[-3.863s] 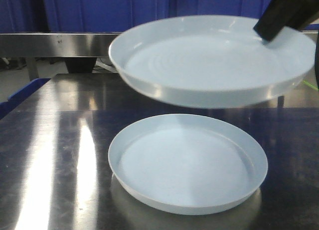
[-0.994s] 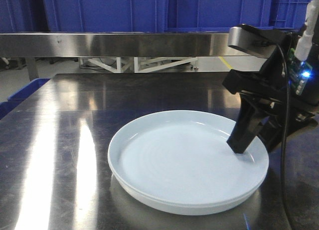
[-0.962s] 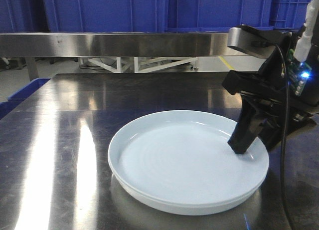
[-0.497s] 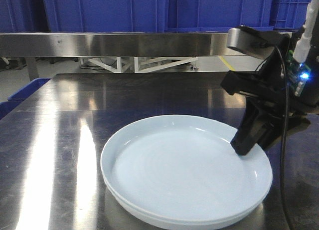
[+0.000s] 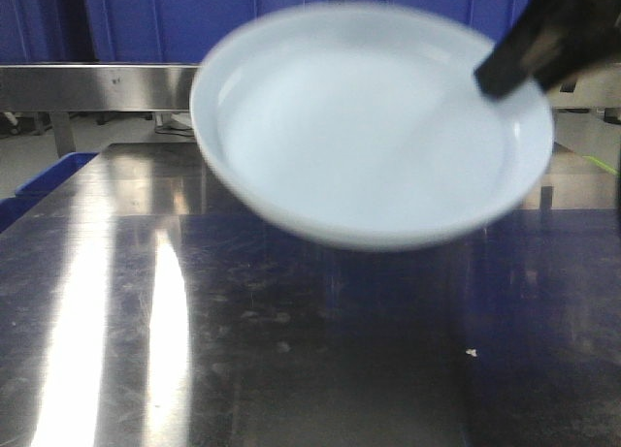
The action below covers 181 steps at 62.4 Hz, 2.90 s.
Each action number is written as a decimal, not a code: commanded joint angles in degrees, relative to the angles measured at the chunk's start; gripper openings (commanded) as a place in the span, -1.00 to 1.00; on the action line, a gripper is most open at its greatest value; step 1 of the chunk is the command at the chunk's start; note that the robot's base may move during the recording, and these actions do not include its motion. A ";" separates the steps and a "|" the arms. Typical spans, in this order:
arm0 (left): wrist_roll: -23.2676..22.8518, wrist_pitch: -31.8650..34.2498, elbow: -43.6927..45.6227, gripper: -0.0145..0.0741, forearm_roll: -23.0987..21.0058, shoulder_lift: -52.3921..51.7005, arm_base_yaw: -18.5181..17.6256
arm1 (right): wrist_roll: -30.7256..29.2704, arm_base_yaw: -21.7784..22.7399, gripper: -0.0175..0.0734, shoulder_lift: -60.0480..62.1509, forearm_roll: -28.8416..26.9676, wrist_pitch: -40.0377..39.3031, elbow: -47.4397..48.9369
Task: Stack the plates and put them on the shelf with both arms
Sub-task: 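Lift the plate stack off the table with the right gripper, then drive the base to the blue-bin shelf while holding the stack up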
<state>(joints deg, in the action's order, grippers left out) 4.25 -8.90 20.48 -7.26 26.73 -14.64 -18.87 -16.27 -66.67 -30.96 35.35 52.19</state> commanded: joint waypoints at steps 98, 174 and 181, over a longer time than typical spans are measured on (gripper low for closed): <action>0.01 5.47 1.78 -0.48 -0.23 0.06 0.13 | -0.35 -0.16 -0.49 32.10 -1.62 -9.91 -14.74; 0.01 5.47 1.78 -0.48 -0.23 0.06 0.13 | -0.35 -0.16 -0.49 32.10 -1.62 -9.76 -14.74; 0.01 5.47 1.78 -0.48 -0.23 0.06 0.13 | -0.35 -0.16 -0.49 32.10 -1.62 -9.76 -14.74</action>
<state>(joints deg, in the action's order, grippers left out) 4.25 -8.86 20.48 -7.16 26.73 -14.64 -18.99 -16.27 -34.80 -30.85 29.81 35.81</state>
